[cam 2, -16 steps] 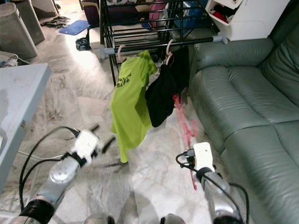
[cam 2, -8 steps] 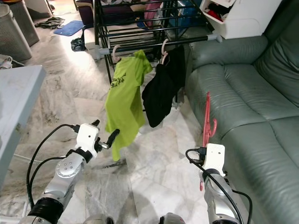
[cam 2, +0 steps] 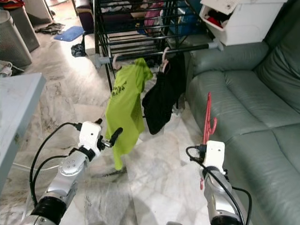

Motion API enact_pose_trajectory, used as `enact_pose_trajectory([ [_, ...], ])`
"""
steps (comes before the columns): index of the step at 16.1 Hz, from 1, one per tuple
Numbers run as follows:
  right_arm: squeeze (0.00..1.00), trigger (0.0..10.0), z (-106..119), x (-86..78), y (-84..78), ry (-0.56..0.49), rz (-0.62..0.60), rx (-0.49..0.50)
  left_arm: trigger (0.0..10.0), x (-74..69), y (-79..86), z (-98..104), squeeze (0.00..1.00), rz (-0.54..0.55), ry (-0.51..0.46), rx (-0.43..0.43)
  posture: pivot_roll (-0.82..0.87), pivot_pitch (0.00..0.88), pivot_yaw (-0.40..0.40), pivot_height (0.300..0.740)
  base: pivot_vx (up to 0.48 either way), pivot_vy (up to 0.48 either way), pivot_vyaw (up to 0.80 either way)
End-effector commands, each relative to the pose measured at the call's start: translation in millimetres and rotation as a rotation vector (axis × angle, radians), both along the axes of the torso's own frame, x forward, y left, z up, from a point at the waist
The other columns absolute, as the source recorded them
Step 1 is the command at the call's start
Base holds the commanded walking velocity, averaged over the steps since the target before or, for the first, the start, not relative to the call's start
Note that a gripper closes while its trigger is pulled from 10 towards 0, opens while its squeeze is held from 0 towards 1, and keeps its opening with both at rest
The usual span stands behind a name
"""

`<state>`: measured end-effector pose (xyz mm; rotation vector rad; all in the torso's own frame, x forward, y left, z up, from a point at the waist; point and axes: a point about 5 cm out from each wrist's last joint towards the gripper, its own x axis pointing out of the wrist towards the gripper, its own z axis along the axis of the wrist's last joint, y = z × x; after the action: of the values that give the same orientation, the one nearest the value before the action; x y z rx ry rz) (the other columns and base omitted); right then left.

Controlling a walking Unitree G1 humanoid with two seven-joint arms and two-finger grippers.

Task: Hang hanger

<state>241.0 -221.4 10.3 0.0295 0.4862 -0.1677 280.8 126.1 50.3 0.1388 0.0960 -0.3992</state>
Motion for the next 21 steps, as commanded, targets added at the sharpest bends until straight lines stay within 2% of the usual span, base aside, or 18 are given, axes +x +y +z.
enact_pose_trajectory([
  [1,0.00,10.0,2,2.9,-0.6,0.004,-0.002,-0.011,10.0,1.5,2.1,4,0.00,0.000,-0.007,0.001,-0.05,0.000,0.032,0.740,0.480,0.000,0.00],
  [11,0.00,10.0,7,15.4,-17.5,0.003,-0.030,-0.054,10.0,3.2,-1.0,5,0.00,0.000,-0.005,0.006,-0.04,0.000,0.029,0.740,0.480,0.000,0.00],
  [15,0.00,10.0,6,21.9,-25.6,0.033,-0.021,-0.037,10.0,3.5,0.5,5,0.00,0.008,0.003,0.009,-0.03,0.000,0.029,0.740,0.466,0.000,0.00],
  [20,0.00,10.0,18,38.0,-22.1,-0.006,0.136,-0.055,10.0,4.2,2.0,5,0.00,0.020,0.010,0.015,-0.03,0.000,0.037,0.740,0.398,0.172,0.00],
  [21,0.00,10.0,23,41.4,-18.5,-0.026,0.200,-0.070,10.0,4.9,2.9,7,0.00,0.032,0.005,0.010,-0.03,0.000,0.038,0.740,0.000,0.412,0.00],
])
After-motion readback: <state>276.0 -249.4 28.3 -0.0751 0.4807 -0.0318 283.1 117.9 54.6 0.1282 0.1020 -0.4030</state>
